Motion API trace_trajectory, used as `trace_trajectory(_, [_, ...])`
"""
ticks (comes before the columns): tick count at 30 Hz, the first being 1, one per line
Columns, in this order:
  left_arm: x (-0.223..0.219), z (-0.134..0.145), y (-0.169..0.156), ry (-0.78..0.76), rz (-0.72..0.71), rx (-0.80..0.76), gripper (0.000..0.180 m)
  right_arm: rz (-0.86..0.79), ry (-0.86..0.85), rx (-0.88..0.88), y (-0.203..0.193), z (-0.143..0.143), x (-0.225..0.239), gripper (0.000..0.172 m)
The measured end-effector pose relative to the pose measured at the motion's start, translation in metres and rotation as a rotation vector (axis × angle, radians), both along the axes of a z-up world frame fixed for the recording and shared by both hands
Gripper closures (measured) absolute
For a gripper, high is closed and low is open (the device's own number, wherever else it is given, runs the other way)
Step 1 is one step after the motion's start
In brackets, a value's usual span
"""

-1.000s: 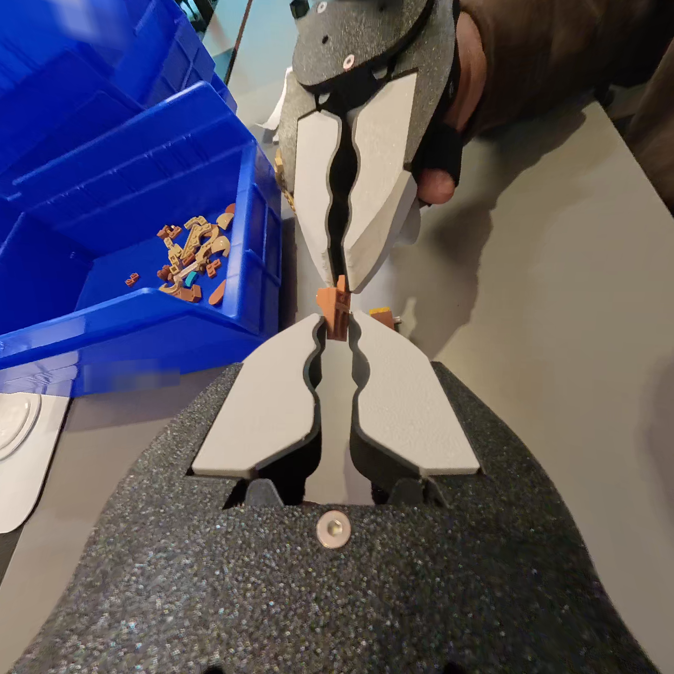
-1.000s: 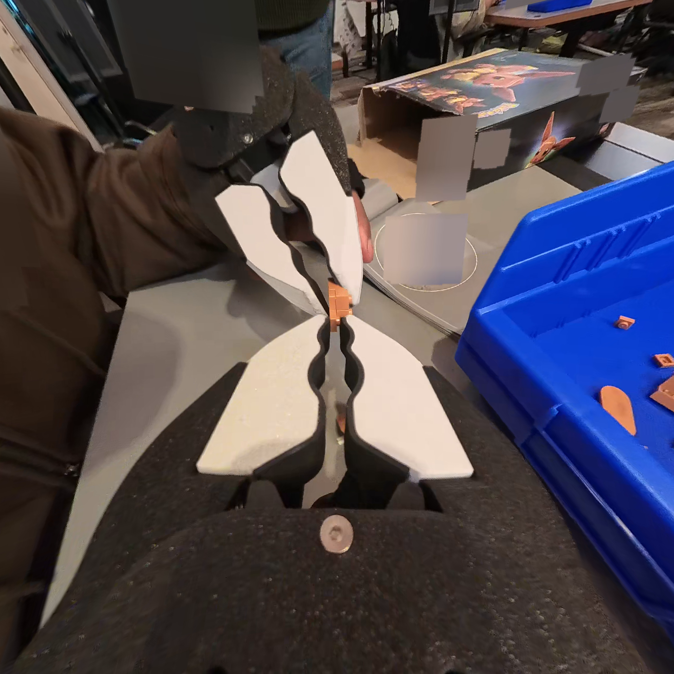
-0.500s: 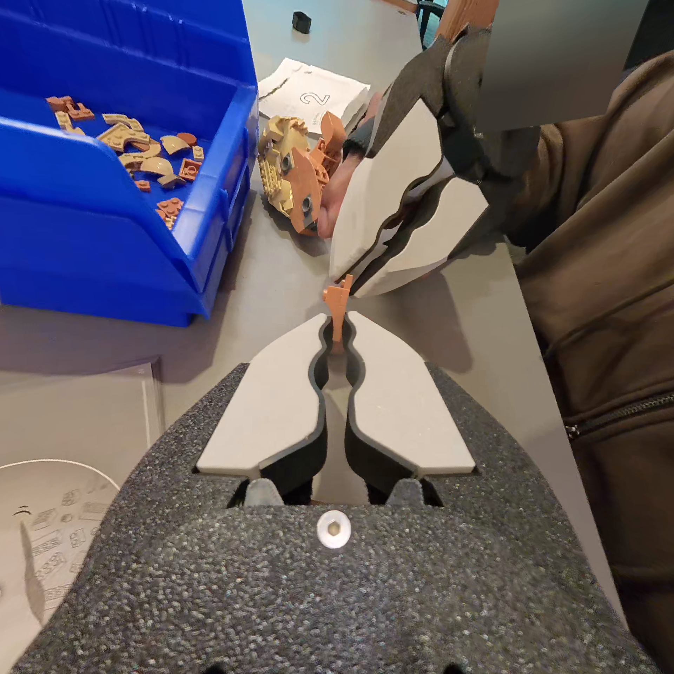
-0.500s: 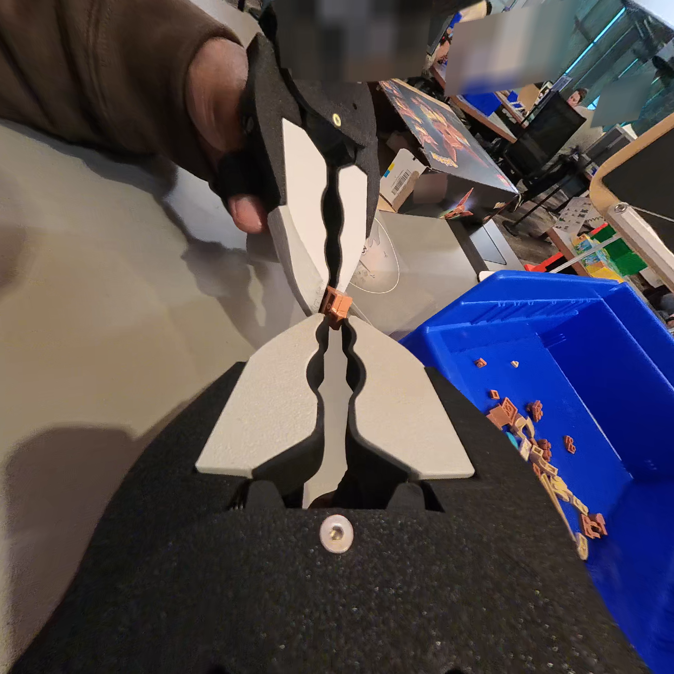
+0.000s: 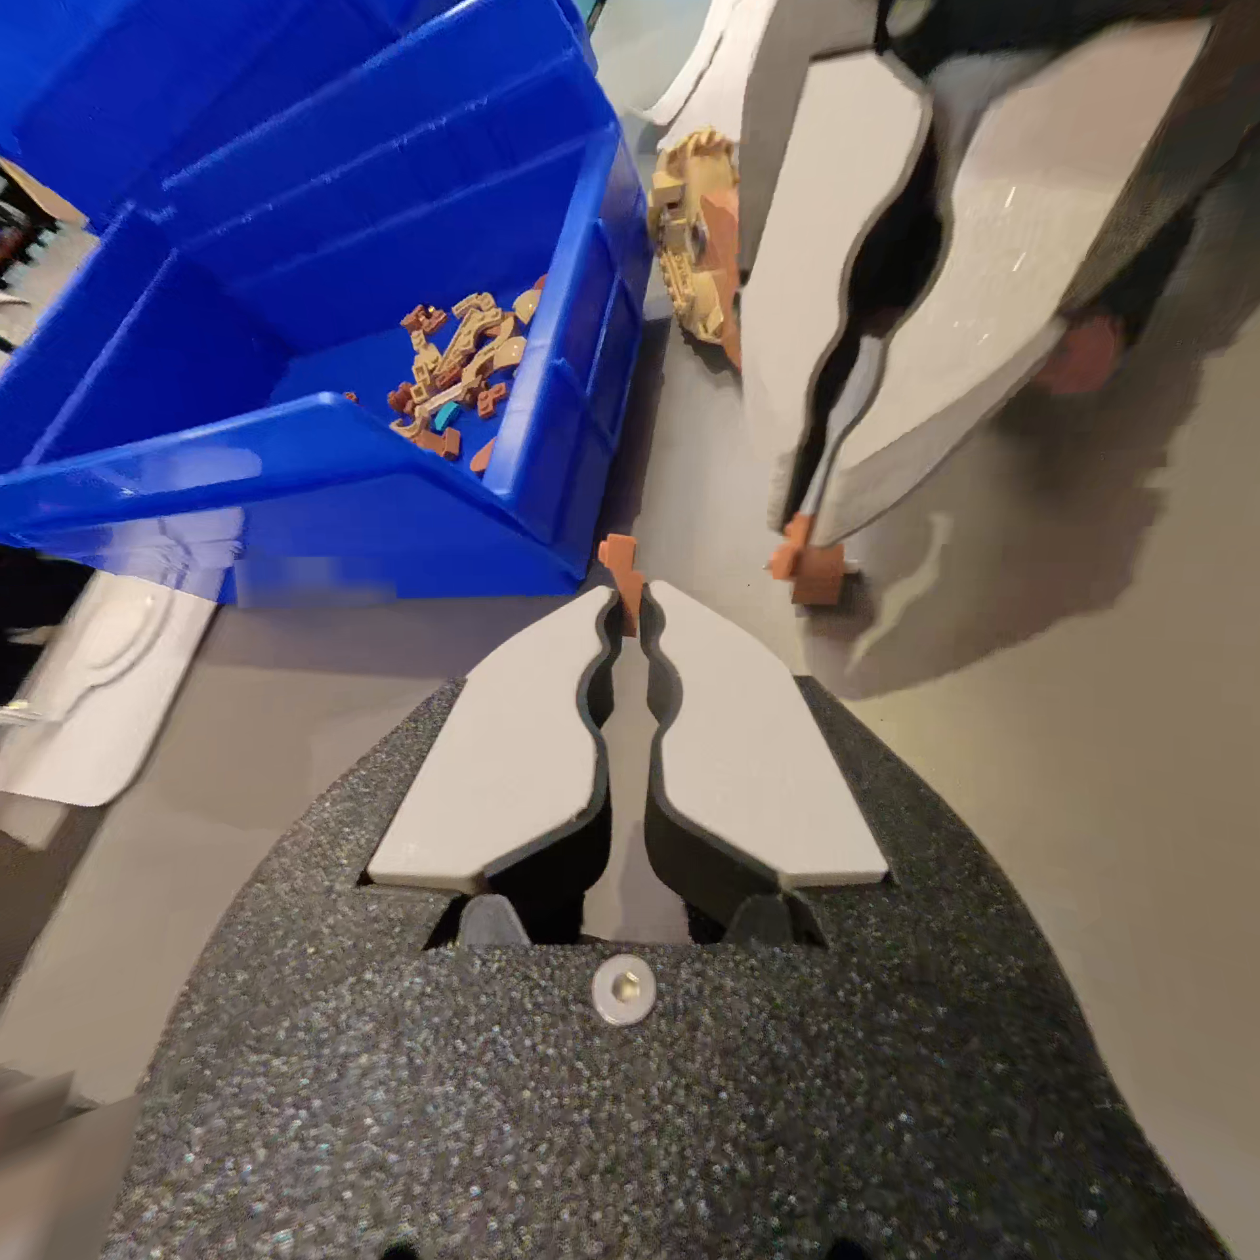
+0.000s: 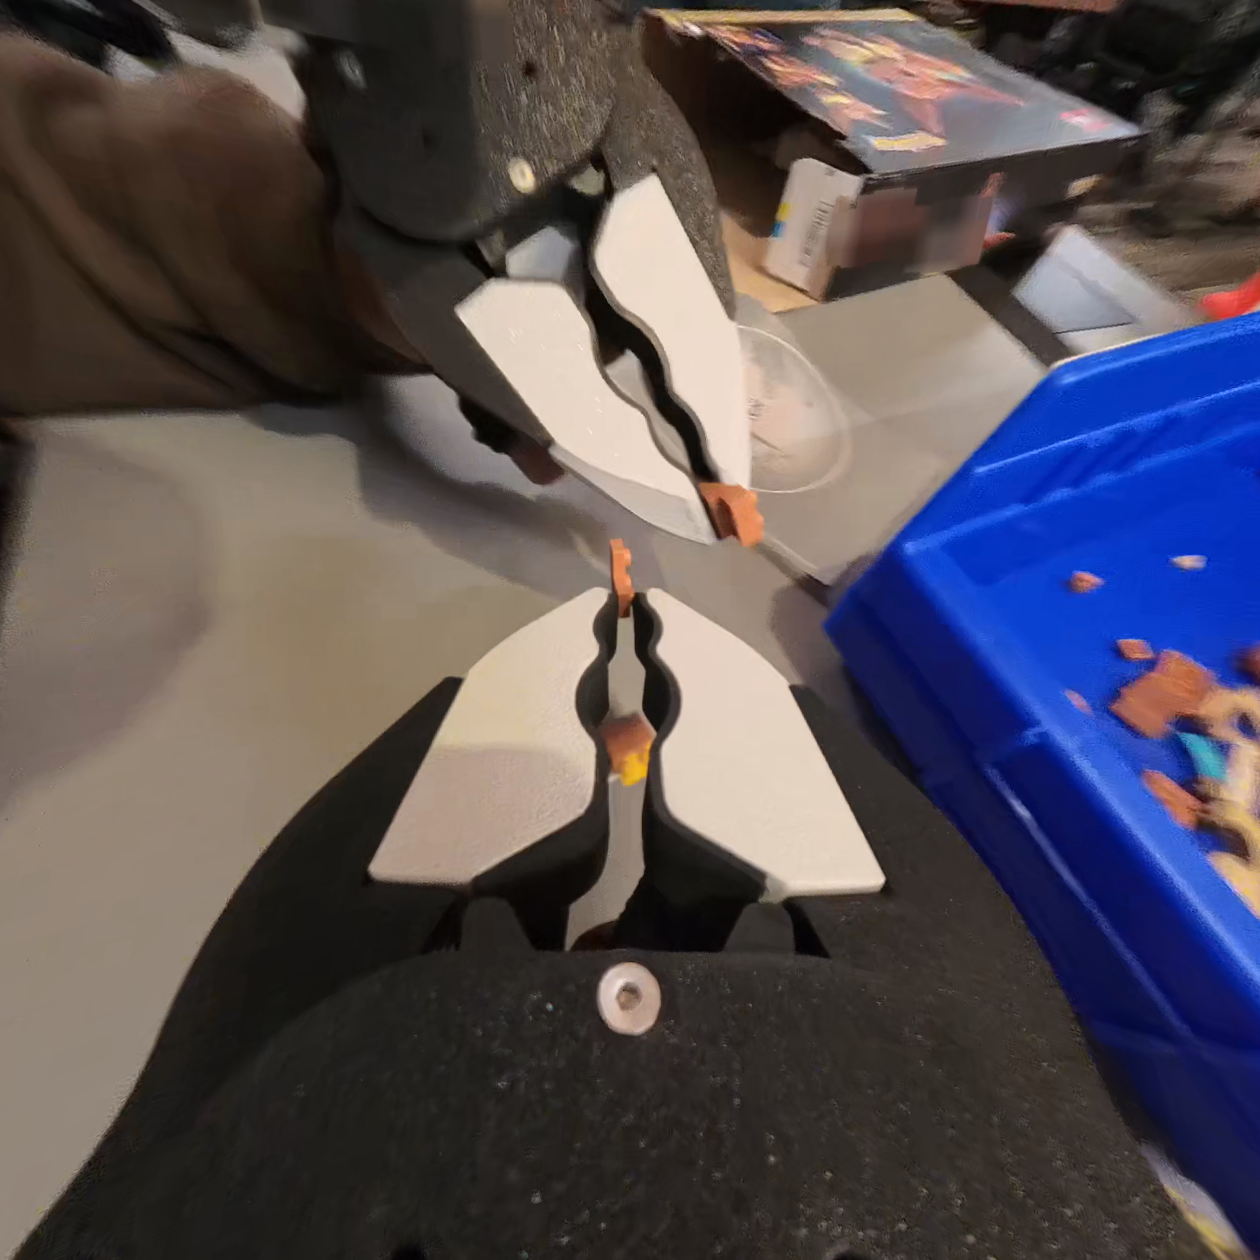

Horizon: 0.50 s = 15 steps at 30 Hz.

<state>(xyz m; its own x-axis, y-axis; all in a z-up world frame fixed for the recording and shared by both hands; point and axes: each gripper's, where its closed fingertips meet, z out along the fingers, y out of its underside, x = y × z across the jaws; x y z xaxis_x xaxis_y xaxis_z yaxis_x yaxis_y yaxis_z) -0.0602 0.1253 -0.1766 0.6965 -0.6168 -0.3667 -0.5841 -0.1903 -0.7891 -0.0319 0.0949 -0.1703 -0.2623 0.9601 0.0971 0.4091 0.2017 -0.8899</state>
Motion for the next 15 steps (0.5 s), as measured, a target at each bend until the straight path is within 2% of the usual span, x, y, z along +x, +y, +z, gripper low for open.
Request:
trace_trajectory(1, [0.000,0.001,-0.001,-0.046,-0.004,-0.014,0.176,-0.039,0.004,0.055,0.005,-0.001,-0.002,0.167])
trace_trajectory(5, [0.002,0.011,-0.001,-0.159,-0.012,-0.018,0.176,-0.076,0.092,0.051,0.016,0.015,-0.002,0.167])
trace_trajectory(9, [0.009,0.044,0.008,-0.253,-0.016,0.044,0.176,-0.183,0.169,0.072,0.039,0.033,-0.001,0.167])
trace_trajectory(13, [0.006,0.100,0.046,-0.190,0.056,0.174,0.175,-0.233,0.184,0.095,0.049,0.036,0.001,0.167])
trace_trajectory(15, [0.002,0.112,0.072,-0.174,0.109,0.157,0.174,-0.241,0.187,0.113,0.050,0.038,0.003,0.167])
